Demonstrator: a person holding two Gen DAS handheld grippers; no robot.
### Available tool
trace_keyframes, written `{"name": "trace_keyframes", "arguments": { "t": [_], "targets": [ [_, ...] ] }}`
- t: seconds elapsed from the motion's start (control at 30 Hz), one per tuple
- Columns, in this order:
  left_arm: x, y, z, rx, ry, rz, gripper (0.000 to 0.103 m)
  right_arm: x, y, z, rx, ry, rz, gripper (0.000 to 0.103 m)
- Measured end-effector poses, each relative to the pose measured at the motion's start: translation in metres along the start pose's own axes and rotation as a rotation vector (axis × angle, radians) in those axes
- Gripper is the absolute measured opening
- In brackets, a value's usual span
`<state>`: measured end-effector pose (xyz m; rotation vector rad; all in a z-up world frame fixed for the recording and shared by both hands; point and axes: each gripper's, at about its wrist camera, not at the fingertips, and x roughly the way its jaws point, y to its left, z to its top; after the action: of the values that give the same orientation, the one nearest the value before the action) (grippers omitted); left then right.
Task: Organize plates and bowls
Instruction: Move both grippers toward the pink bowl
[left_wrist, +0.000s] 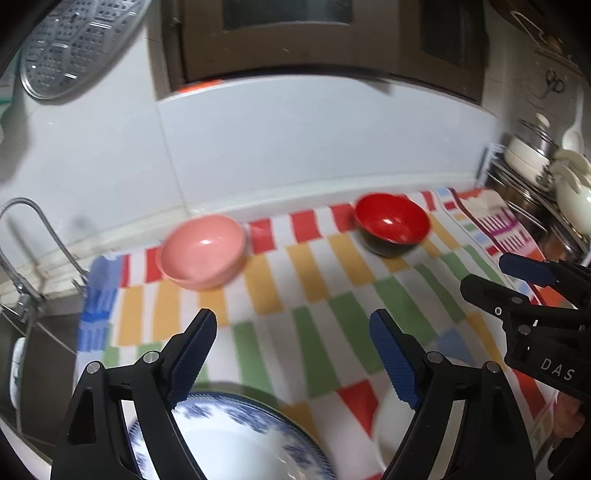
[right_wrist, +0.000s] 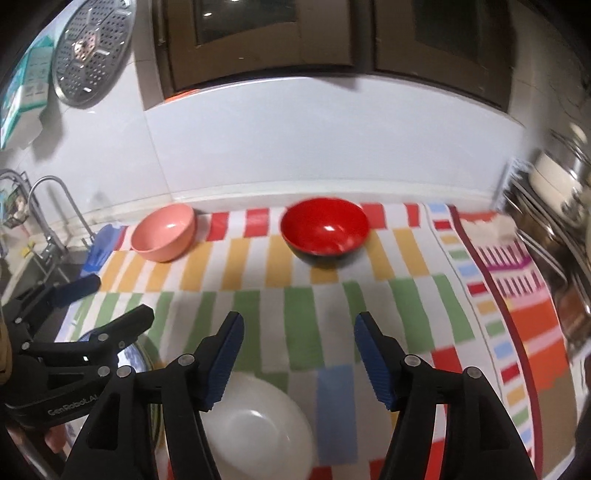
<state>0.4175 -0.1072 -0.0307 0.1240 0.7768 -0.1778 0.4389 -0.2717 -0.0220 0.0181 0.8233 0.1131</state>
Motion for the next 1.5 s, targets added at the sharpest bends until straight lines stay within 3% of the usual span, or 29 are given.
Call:
{"name": "trace_keyframes", "arguments": {
  "t": [0.23, 0.67, 1.27, 1.5],
  "targets": [
    [0.003, 0.041, 0.019, -0.01, -0.02, 0.074, 0.087, 0.025, 0.031, 0.031, -0.031, 0.043, 0.057, 0.063],
    [0.02, 0.108, 0.041, -0.032, -0.04, 0.173, 0.087, 0.063, 0.082, 0.086, -0.131, 0.038, 0.125, 0.063],
    [0.106, 0.158, 0.036, -0.052, 0.066, 0.183, 0.085, 0.168, 0.128, 0.115, -0.238, 0.165, 0.184, 0.062],
    [0.142, 0.172, 0.033, -0.066, 0.121, 0.153, 0.079, 0.212, 0.133, 0.118, -0.24, 0.225, 0.193, 0.059]
  ]
}}
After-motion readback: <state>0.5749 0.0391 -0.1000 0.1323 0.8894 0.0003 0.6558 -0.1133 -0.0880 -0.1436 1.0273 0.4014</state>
